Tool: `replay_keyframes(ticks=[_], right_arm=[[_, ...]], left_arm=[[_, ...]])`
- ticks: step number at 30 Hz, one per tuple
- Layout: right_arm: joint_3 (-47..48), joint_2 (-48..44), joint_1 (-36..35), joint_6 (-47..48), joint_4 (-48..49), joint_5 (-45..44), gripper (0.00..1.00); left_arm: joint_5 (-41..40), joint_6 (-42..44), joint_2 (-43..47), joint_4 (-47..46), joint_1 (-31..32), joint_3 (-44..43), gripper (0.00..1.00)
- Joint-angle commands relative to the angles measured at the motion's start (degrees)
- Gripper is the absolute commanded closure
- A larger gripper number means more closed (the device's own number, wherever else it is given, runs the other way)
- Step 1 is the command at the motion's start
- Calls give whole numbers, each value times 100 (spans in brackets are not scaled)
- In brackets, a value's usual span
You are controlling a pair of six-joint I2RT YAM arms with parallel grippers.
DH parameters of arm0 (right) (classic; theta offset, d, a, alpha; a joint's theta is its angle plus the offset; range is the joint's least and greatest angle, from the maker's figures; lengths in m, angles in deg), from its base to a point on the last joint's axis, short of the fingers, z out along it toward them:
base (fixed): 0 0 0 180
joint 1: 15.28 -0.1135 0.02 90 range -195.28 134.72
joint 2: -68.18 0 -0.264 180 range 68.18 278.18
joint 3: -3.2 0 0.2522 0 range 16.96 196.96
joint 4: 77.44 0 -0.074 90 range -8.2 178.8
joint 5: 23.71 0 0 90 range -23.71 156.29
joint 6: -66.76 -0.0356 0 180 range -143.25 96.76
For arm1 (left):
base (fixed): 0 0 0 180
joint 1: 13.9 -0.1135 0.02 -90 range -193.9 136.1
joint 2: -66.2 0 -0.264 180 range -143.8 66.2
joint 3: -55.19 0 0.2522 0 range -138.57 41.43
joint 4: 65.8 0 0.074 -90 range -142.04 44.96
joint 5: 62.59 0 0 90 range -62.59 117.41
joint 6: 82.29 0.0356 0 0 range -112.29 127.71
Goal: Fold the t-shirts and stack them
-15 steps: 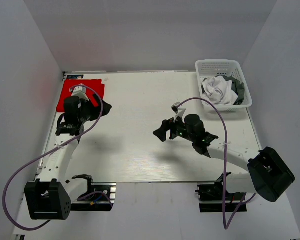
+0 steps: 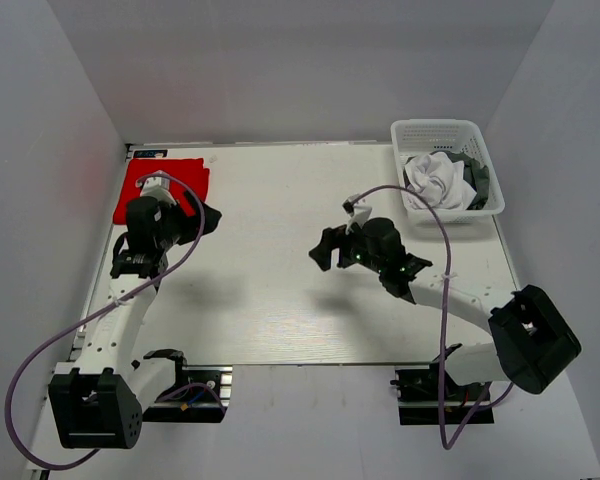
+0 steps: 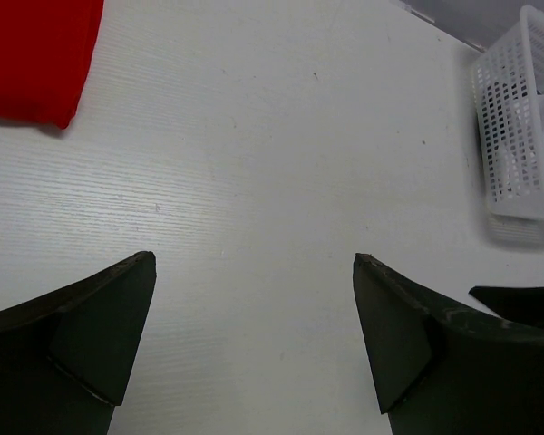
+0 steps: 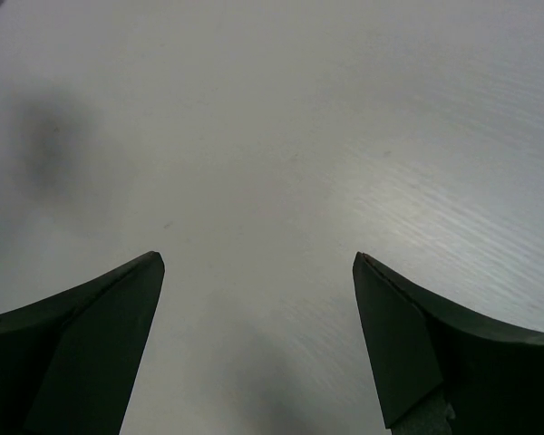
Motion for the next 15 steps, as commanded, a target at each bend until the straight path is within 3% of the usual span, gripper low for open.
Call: replay_keyframes(ticks=[1, 2, 5, 10, 14, 15], right_arm=[[837, 51, 369, 489, -929, -1500, 10], [1387, 148, 467, 465, -1632, -2391, 10], [2025, 202, 1134, 447, -2289, -2733, 10], [2218, -97, 2688, 579, -2657, -2601, 10], [3112, 567, 3866, 929, -3386, -2094, 10], [3246, 745, 3939, 1383, -3545, -1866, 10]], left_arm=[[-112, -26, 255, 1, 19, 31, 0], [-112, -26, 256, 1, 19, 31, 0], [81, 27, 369, -131, 19, 136, 0], [-7, 27, 423, -78, 19, 136, 0], [72, 27, 423, -140, 19, 136, 0], [72, 27, 423, -140, 19, 136, 0]])
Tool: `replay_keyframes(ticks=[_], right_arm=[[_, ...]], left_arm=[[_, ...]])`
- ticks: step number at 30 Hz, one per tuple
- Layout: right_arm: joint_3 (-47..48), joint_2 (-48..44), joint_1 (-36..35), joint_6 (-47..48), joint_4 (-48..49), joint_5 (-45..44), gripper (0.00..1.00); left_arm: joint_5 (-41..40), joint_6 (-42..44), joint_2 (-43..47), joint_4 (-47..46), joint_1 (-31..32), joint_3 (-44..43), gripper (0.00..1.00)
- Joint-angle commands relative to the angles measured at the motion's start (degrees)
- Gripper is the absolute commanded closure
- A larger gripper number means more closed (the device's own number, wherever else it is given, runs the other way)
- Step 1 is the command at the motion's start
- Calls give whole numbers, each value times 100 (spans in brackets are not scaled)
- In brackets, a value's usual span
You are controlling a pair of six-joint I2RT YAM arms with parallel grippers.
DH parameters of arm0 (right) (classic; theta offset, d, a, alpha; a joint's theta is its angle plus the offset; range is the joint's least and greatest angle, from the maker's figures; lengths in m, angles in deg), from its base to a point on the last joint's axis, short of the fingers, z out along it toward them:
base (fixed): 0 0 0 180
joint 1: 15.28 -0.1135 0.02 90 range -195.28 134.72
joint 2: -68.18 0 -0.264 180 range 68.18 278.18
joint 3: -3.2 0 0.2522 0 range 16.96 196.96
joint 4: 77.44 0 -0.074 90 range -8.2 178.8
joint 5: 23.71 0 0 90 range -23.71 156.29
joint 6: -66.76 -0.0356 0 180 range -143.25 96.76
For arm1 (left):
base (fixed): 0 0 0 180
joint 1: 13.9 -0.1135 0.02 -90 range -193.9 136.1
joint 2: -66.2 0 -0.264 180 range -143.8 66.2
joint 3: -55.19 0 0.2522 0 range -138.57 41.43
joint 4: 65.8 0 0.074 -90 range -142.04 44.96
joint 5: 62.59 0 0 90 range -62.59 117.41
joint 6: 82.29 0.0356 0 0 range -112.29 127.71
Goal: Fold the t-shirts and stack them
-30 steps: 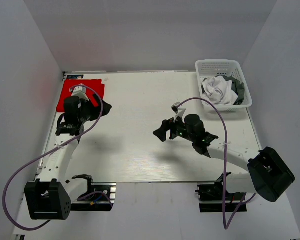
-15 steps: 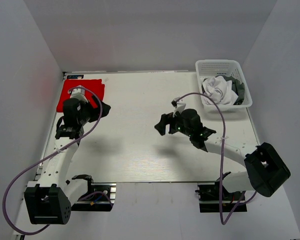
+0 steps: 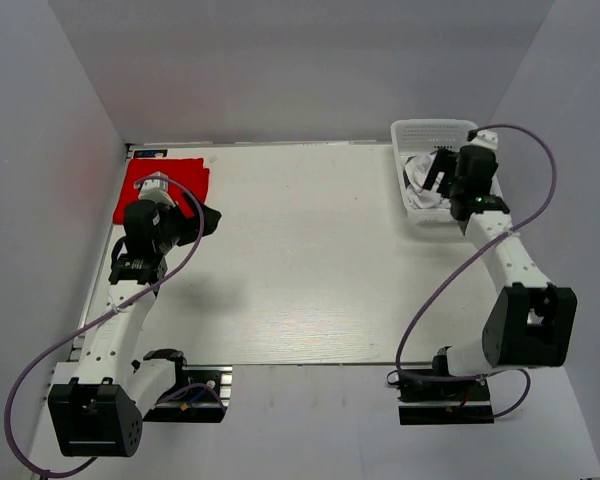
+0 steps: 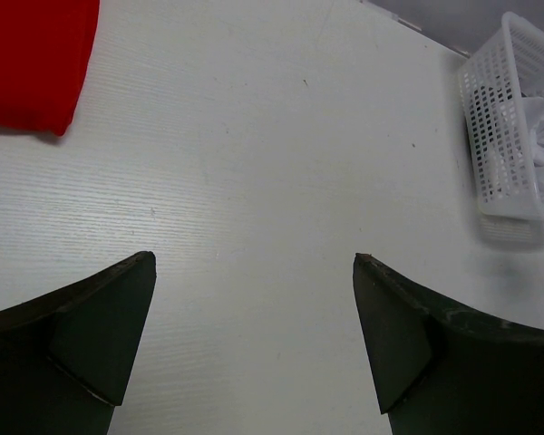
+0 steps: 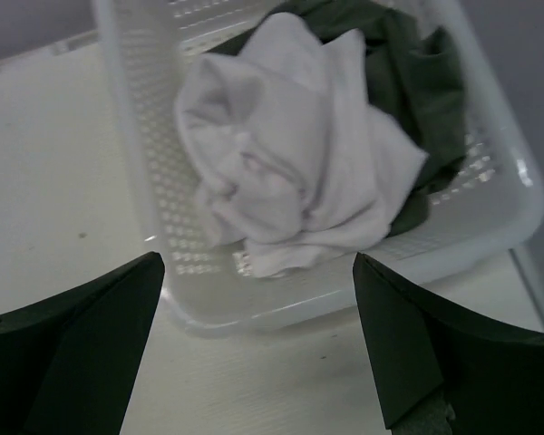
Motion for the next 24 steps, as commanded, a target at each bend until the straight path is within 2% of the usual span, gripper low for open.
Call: replay_keyframes(ticks=[1, 2, 8, 15, 23, 24], right_arm=[[711, 608, 623, 752, -768, 423, 10], [1139, 1132, 877, 839, -1038, 397, 10], [1792, 2051, 1486, 1280, -1164, 758, 10], [2303, 3034, 1583, 1885, -1050, 730, 10], [2804, 4002, 1609, 1833, -768, 1170, 10], [2883, 4046, 1601, 1798, -786, 1170, 12]], left_arm=[[68, 29, 145, -87, 10, 33, 0], [-19, 29, 84, -17, 10, 33, 0], [-73, 91, 31, -17, 10, -37, 0], [-134, 91, -145, -78, 10, -37, 0], [-187, 91, -461, -78, 10, -98, 0], [-187, 91, -461, -78, 10, -98, 0]])
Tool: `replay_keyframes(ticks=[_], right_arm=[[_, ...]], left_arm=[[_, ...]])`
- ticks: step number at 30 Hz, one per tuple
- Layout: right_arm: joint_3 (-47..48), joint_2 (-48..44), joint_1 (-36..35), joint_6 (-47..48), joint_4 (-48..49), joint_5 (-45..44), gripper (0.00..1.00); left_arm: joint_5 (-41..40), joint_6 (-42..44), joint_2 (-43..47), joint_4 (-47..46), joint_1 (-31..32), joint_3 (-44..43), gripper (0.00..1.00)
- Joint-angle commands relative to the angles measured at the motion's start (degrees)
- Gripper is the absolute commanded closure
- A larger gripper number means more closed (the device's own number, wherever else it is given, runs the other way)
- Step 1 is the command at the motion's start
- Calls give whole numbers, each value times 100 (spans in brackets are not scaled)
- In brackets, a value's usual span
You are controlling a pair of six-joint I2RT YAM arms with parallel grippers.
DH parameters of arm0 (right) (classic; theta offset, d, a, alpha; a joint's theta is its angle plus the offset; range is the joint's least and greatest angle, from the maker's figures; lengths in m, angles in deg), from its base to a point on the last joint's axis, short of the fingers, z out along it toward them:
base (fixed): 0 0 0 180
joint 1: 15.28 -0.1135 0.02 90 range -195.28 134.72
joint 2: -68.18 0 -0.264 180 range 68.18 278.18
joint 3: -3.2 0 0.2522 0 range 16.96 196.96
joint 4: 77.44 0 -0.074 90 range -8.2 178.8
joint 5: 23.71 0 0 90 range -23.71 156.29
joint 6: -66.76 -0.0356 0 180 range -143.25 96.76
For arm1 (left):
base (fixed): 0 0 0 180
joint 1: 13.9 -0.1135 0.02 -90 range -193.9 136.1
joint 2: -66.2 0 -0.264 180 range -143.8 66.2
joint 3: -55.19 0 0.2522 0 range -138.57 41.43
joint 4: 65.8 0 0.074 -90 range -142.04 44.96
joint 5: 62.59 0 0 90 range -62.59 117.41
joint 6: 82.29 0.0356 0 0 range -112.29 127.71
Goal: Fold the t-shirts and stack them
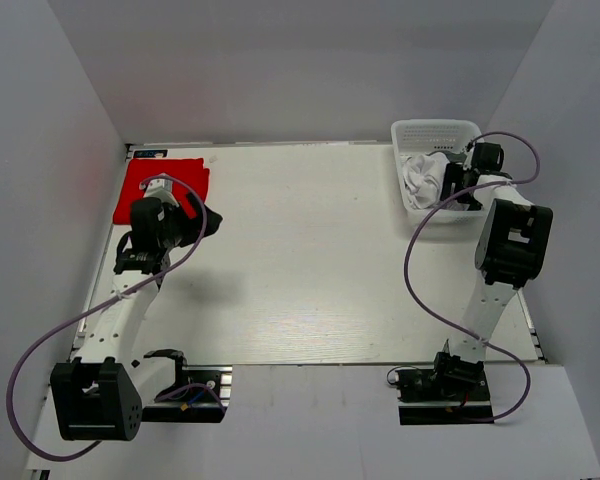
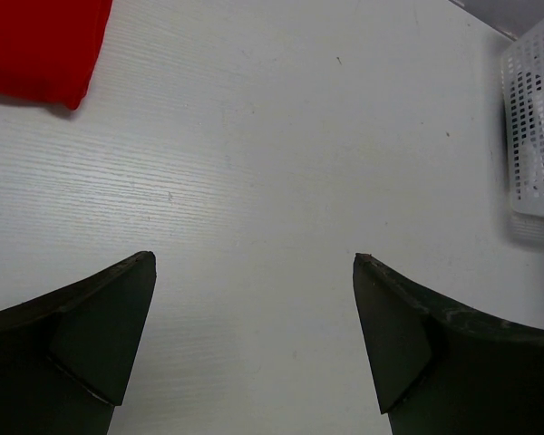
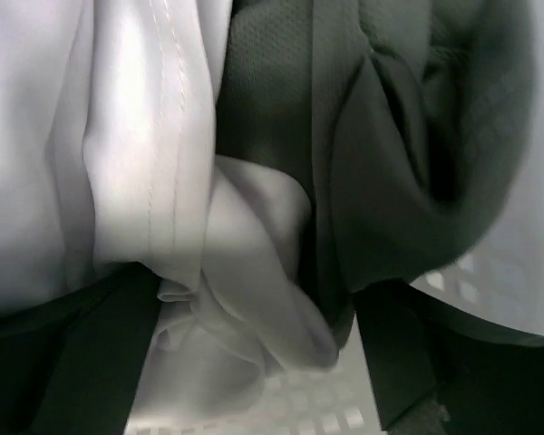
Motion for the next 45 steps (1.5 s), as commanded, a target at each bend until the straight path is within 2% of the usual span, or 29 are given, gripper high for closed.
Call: replay_keyframes(ticks=[1, 3, 4, 5, 7, 10, 11, 15, 21, 27, 31, 34, 37, 39, 40, 41, 42, 43, 44, 45], right_arm=[[387, 317, 3, 0, 132, 200, 15], [414, 371, 20, -45, 123, 384, 37], [388, 371, 20, -97, 158, 489, 51], [353, 319, 12, -115, 210, 533, 78], [195, 21, 12, -229, 385, 613, 99], [37, -489, 12, -387, 535, 1102, 100], [-7, -951, 20, -388, 623, 1244, 100], [-175, -1833, 12, -747, 949, 1904, 100], [518, -2818, 99, -1661, 1019, 2502, 100], [1775, -3048, 161, -2136, 1063, 2458, 100], [2758, -2943, 152, -2417, 975, 2835, 100], [2971, -2933, 152, -2628, 1194, 2968, 100], [3094, -2890, 143, -2848, 1344, 3187, 100], [3156, -2854, 126, -2963, 1336, 3547, 100], [3165, -2828, 91, -2989, 1353, 4044, 100], [3130, -2863, 73, -3494, 1397, 4189, 100], [3069, -2968, 38, -3542, 1389, 4277, 100], [2451, -3177, -110, -3595, 1919, 4826, 100], [2122, -3510, -338, -3622, 1925, 5006, 100], [1762, -3688, -453, -3622, 2673, 5120, 100]], left_arm=[[-93, 69, 17, -59, 10, -98, 0], [-93, 69, 17, -59, 10, -151, 0], [-93, 69, 17, -59, 10, -151, 0], [-93, 69, 17, -59, 10, -151, 0], [-93, 69, 17, -59, 10, -151, 0], [-32, 69, 17, -59, 10, -151, 0], [-31, 69, 17, -120, 10, -151, 0], [30, 69, 17, -120, 10, -90, 0], [144, 69, 122, -120, 10, -37, 0], [144, 69, 176, -173, 10, -37, 0], [144, 69, 176, -111, 10, -37, 0], [144, 16, 228, -111, 10, -37, 0], [205, 16, 228, -111, 10, -37, 0], [206, 16, 228, -111, 10, -37, 0], [206, 16, 228, -111, 10, -37, 0], [206, 16, 289, -111, 10, -37, 0], [206, 16, 290, -111, 10, -37, 0], [206, 16, 351, -111, 10, -37, 0], [258, 16, 351, -111, 10, -37, 0], [259, -36, 351, -111, 10, -37, 0]])
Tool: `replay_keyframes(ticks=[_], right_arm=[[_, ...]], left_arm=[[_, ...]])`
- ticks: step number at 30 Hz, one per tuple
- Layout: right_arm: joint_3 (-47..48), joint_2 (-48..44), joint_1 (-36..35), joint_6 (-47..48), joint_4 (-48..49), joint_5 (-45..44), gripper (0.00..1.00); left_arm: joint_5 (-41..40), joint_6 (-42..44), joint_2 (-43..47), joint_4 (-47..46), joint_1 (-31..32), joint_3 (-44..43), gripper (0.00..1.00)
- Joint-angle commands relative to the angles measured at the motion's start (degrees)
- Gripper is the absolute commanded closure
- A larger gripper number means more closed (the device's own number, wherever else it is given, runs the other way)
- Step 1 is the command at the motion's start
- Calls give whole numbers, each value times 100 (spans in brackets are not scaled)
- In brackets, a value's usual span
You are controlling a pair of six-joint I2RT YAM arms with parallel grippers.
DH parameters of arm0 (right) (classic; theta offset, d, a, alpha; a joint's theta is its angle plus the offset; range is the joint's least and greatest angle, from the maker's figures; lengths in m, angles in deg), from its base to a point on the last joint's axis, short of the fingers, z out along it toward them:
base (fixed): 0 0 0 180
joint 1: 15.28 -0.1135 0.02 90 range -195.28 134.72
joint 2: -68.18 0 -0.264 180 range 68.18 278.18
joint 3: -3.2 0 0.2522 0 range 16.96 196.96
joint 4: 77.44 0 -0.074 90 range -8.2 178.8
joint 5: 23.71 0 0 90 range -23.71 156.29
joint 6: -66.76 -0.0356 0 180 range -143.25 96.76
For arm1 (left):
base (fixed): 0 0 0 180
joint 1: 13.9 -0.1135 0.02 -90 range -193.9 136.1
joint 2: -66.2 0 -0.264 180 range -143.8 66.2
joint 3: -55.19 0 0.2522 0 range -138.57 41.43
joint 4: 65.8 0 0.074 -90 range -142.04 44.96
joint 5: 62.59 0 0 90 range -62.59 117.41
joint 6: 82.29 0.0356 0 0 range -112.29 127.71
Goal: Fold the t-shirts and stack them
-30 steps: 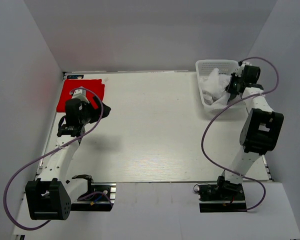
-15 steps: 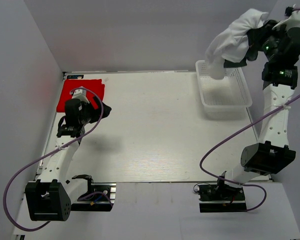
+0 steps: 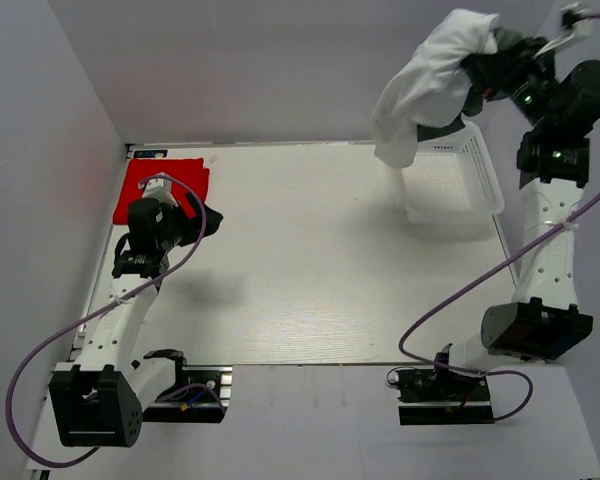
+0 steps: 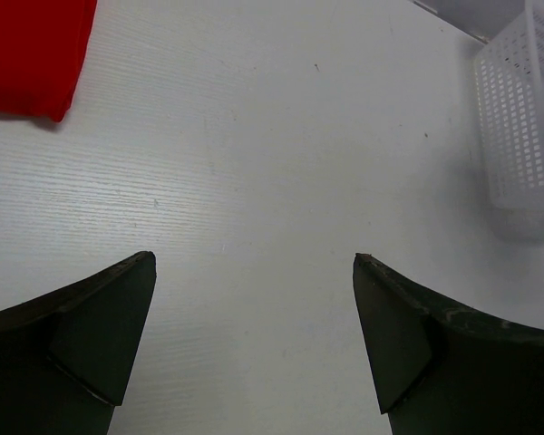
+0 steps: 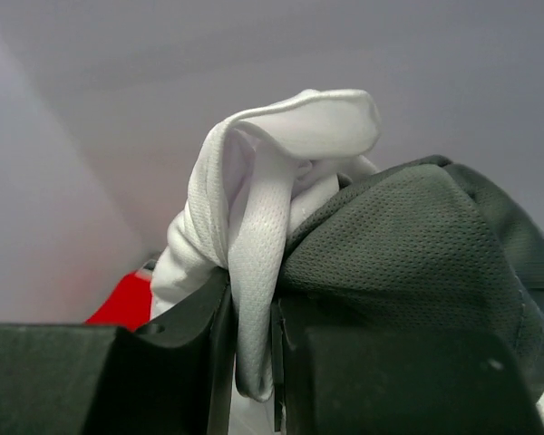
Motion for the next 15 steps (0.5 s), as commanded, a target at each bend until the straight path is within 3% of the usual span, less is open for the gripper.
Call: replay_keyframes(ticks=[1, 3, 5, 6, 7, 8, 12, 15], right_arm=[[-1422, -760, -530, -311, 1513, 1056, 100], [-1850, -1224, -996, -47, 1436, 908, 100], [-2895, -1594, -1346, -3, 1548, 609, 100], [-3237, -1831, -1592, -46, 2176, 364, 100], [-4224, -1990, -1839, -125, 2391, 249, 100], [-4460, -2027, -1980, -117, 2645, 74, 100], [-5182, -1641, -3120, 637, 2218, -349, 100], [-5158, -512, -3876, 1463, 1386, -938, 87]], left_arm=[[132, -30, 212, -87, 10, -37, 0], [193, -82, 212, -87, 10, -37, 0], [298, -83, 212, -140, 10, 15, 0], [299, -153, 212, -192, 10, 16, 0], [438, -153, 133, -193, 10, 16, 0], [440, -153, 72, -193, 10, 16, 0], [659, -153, 18, -193, 10, -37, 0], [659, -206, 18, -193, 10, 25, 0]])
